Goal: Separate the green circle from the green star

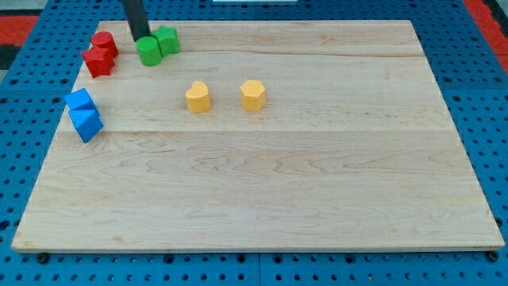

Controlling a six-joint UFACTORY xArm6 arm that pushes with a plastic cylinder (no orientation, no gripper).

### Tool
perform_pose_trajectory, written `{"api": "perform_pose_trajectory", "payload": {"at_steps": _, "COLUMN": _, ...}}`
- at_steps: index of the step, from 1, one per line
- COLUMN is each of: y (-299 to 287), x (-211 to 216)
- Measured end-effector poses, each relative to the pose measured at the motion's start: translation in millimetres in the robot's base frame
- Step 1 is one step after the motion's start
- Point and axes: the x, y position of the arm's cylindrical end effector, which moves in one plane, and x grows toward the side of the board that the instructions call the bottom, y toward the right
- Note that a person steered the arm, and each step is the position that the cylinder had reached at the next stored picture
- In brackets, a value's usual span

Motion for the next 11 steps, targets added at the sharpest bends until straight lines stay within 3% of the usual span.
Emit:
{"api": "perform_pose_trajectory", "payload": {"at_steps": 2, "y": 40, "x": 48}}
{"api": "perform_pose_trajectory", "payload": {"at_steps": 3, "y": 22, "x": 82}}
{"api": "perform_pose_trajectory", "payload": {"at_steps": 5, "y": -12, "x": 64}}
{"api": "perform_pose_trajectory", "payload": {"at_steps": 8, "y": -13, "x": 182}}
{"api": "perform_pose_trajectory", "payload": {"at_steps": 11, "y": 25, "x": 261}}
